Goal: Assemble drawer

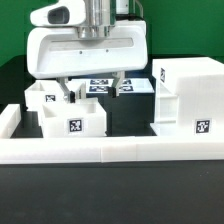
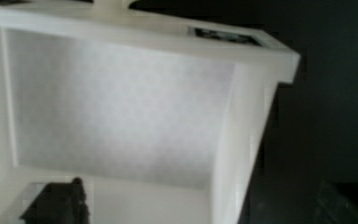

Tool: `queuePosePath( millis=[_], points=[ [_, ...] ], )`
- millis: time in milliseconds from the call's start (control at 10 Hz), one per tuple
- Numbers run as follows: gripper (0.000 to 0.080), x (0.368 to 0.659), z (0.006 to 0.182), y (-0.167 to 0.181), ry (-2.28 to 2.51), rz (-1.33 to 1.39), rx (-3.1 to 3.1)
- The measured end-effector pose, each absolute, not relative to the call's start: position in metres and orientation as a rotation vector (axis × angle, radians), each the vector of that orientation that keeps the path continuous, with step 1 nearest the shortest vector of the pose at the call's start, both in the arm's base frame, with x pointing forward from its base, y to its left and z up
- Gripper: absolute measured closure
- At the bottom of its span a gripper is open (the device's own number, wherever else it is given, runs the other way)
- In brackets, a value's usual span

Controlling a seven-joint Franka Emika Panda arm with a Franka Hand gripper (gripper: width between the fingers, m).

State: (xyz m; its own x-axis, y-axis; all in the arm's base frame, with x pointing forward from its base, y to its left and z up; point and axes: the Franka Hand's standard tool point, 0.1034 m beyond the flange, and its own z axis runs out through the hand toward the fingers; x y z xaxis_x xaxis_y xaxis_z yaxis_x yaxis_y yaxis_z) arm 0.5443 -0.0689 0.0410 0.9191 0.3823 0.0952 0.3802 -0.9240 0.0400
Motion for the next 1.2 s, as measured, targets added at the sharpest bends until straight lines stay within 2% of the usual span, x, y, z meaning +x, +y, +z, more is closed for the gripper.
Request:
queuePosePath(
  millis=[600, 900, 1100, 1200],
  points=[
    [0.0151, 0.532, 0.010, -0.063, 0.621, 0.107, 3.058],
    [0.0151, 0.530, 0.007, -0.067, 0.610, 0.102, 3.059],
    [0.0408, 0.529, 0.007, -0.068, 0.607, 0.101, 3.060],
    [0.0408, 0.529, 0.007, -0.068, 0.607, 0.101, 3.059]
  ],
)
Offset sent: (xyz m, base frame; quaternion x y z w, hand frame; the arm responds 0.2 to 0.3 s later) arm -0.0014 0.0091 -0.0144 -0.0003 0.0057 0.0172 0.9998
